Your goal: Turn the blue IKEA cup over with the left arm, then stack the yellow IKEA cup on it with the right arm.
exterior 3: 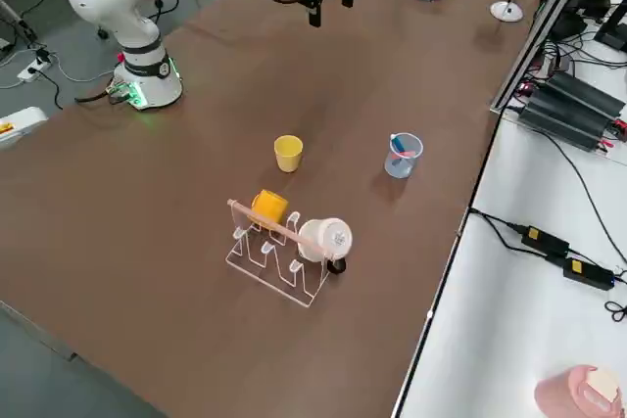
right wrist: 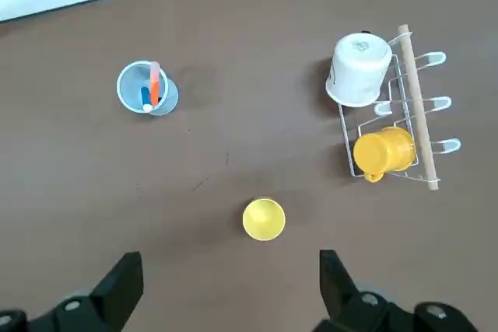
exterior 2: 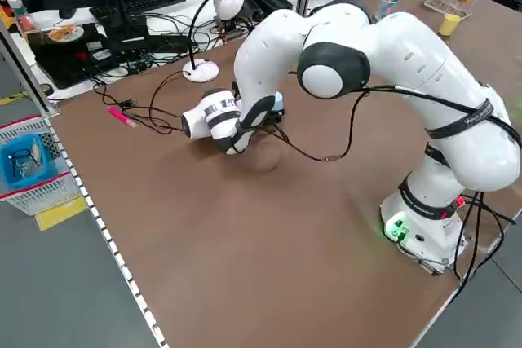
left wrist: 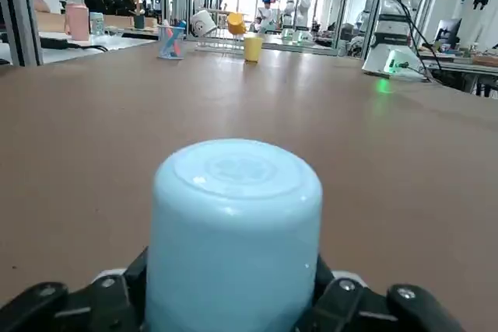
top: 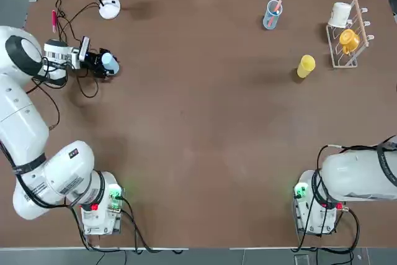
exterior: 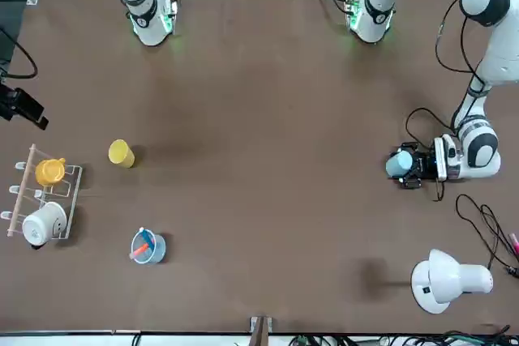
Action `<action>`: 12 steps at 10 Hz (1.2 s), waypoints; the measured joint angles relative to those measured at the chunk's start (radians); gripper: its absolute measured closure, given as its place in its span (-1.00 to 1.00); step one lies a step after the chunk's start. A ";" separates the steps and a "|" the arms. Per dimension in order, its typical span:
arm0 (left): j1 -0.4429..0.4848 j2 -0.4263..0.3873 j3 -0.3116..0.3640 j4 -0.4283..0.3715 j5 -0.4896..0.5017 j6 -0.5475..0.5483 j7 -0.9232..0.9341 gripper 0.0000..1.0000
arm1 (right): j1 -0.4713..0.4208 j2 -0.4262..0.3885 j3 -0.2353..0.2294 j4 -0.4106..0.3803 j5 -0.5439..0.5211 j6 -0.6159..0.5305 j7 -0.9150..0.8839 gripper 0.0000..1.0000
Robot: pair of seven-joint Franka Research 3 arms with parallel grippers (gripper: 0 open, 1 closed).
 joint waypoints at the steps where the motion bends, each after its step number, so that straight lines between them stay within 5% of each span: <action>1: -0.003 -0.021 -0.008 0.011 0.000 0.000 -0.006 -0.44 | 0.000 0.000 0.000 0.000 0.000 0.000 0.000 -1.00; 5: -0.026 -0.208 -0.012 -0.010 0.070 0.001 -0.107 -0.44 | 0.000 0.000 0.000 -0.001 0.000 0.000 0.000 -1.00; 12: -0.200 -0.543 -0.016 -0.252 0.094 0.217 -0.301 -0.44 | 0.000 0.000 0.001 -0.003 0.000 0.000 0.000 -1.00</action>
